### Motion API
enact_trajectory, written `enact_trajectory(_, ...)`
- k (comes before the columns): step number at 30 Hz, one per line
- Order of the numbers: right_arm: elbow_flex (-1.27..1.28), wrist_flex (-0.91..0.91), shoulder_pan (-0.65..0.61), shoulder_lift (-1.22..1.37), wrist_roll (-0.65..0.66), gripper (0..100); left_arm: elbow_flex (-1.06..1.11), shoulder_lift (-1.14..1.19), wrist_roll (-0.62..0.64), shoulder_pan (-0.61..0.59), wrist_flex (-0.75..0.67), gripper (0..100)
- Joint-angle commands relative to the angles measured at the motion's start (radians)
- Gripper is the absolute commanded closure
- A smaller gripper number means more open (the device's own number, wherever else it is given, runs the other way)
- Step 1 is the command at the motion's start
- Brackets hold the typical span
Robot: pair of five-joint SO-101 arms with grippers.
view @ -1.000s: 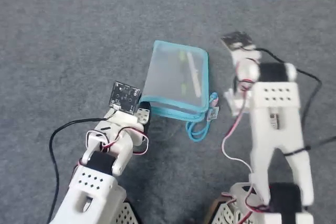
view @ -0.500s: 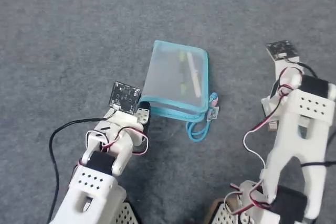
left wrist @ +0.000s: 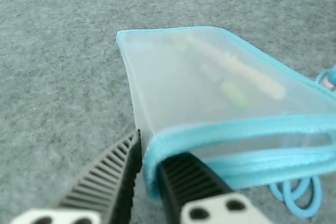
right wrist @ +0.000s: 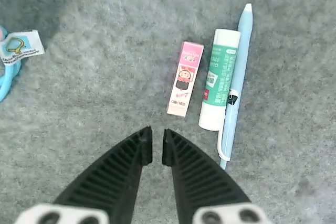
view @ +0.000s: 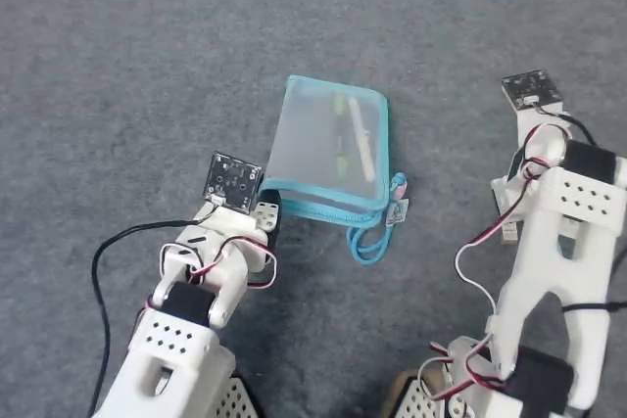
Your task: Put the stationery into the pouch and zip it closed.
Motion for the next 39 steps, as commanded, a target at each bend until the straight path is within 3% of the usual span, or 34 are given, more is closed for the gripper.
enact_trajectory(1, -0.011, 0.031, 0.001, -0.054, 0.011, 96.1, -0.004, 0.002, 0.011, -0.009, -0.028, 99)
enact_trajectory(8, 0.015, 0.038, 0.085, -0.051, 0.14, 93.0, 0.005, 0.002, 0.011, -0.009, -0.028, 99)
enact_trajectory(12, 0.017, 0.039, 0.191, -0.051, 0.31, 84.6, 0.012, 0.002, 0.009, -0.009, -0.028, 99)
enact_trajectory(15, 0.041, 0.025, 0.255, -0.051, 0.42, 84.4, 0.012, 0.002, 0.009, -0.011, -0.028, 99)
enact_trajectory(19, 0.114, -0.107, 0.331, -0.051, 0.5, 84.4, 0.012, 0.002, 0.009, -0.011, -0.028, 99)
enact_trajectory(28, 0.213, -0.338, 0.375, 0.099, 0.496, 84.5, 0.013, 0.002, 0.009, -0.011, -0.028, 99)
enact_trajectory(39, 0.058, -0.361, 0.387, 0.401, 0.496, 84.5, 0.013, 0.002, 0.009, -0.011, -0.028, 99)
